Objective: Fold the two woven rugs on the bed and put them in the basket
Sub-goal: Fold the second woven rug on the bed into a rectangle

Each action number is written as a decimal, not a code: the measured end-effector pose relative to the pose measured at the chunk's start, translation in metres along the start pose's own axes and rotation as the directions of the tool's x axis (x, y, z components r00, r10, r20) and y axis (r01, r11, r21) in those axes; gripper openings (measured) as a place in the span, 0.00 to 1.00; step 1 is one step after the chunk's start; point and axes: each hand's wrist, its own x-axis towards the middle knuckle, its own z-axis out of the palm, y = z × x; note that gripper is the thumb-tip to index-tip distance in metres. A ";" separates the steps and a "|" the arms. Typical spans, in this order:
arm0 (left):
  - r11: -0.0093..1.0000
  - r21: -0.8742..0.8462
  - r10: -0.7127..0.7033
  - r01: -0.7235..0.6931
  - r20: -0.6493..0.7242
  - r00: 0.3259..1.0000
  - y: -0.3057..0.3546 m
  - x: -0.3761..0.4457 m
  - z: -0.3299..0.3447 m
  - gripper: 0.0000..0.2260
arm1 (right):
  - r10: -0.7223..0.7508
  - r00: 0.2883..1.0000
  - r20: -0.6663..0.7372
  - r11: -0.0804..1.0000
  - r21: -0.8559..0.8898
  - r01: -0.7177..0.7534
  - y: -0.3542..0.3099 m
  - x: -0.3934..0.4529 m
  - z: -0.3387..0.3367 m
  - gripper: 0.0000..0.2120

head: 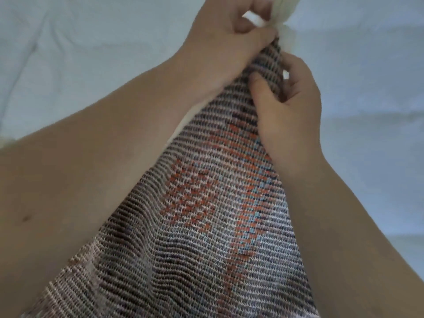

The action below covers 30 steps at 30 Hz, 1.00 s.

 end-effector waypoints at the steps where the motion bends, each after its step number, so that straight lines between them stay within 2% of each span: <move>1: 1.000 0.007 -0.026 0.025 0.025 0.999 -0.006 0.014 0.008 0.06 | 0.019 0.998 -0.063 0.999 -0.029 -0.021 0.006 0.002 -0.001 0.15; 3: 0.987 0.138 -0.096 0.083 0.089 0.991 -0.025 0.035 0.026 0.06 | 0.035 0.989 -0.141 0.990 -0.127 -0.053 0.020 0.003 -0.001 0.11; 5: 0.922 0.382 -0.120 0.061 0.131 0.984 -0.045 0.036 0.039 0.09 | 0.050 0.987 -0.151 0.967 -0.239 -0.085 0.037 0.002 -0.002 0.10; 9: 0.853 0.520 -0.093 0.042 0.073 0.993 -0.078 -0.032 0.028 0.15 | 0.130 0.988 -0.081 0.939 -0.311 -0.149 0.067 -0.003 -0.004 0.14; 11: 0.754 0.657 -0.102 -0.010 0.132 0.986 -0.103 -0.074 0.017 0.17 | 0.159 0.987 -0.012 0.934 -0.321 -0.155 0.077 -0.009 -0.001 0.19; 13: 0.645 0.764 -0.200 0.007 0.160 0.967 -0.120 -0.101 0.012 0.20 | 0.191 0.981 0.037 0.926 -0.337 -0.168 0.085 -0.020 0.003 0.21; 14: 0.639 0.767 -0.245 0.054 0.136 0.960 -0.124 -0.105 0.013 0.23 | 0.206 0.978 0.045 0.916 -0.362 -0.176 0.088 -0.025 0.006 0.20; 15: 0.676 0.726 -0.292 0.125 0.108 0.950 -0.122 -0.103 0.016 0.25 | 0.209 0.977 0.044 0.904 -0.391 -0.175 0.090 -0.029 0.007 0.20; 17: 0.779 0.546 -0.403 0.308 0.060 0.913 -0.112 -0.086 0.023 0.30 | 0.189 0.982 0.026 0.890 -0.426 -0.160 0.094 -0.031 0.009 0.16; 19: 0.801 0.387 -0.531 0.456 0.108 0.841 -0.106 -0.060 0.027 0.28 | 0.180 0.984 0.013 0.892 -0.423 -0.158 0.094 -0.028 0.010 0.14; 21: 0.796 0.403 -0.560 0.452 0.202 0.804 -0.102 -0.036 0.033 0.20 | 0.184 0.983 0.013 0.896 -0.414 -0.162 0.095 -0.025 0.010 0.16; 24: 0.821 0.365 -0.543 0.439 0.262 0.798 -0.099 -0.021 0.041 0.11 | 0.207 0.978 0.006 0.892 -0.413 -0.186 0.099 -0.025 0.009 0.15; 27: 0.861 0.281 -0.502 0.424 0.330 0.799 -0.095 -0.018 0.043 0.08 | 0.204 0.979 -0.014 0.895 -0.402 -0.192 0.103 -0.029 0.007 0.13; 29: 0.883 0.193 -0.469 0.428 0.334 0.817 -0.093 -0.017 0.042 0.03 | 0.199 0.979 -0.045 0.910 -0.362 -0.202 0.101 -0.030 0.006 0.09; 30: 0.887 0.149 -0.462 0.438 0.323 0.826 -0.092 -0.016 0.042 0.05 | 0.201 0.978 -0.058 0.921 -0.329 -0.208 0.099 -0.032 0.006 0.09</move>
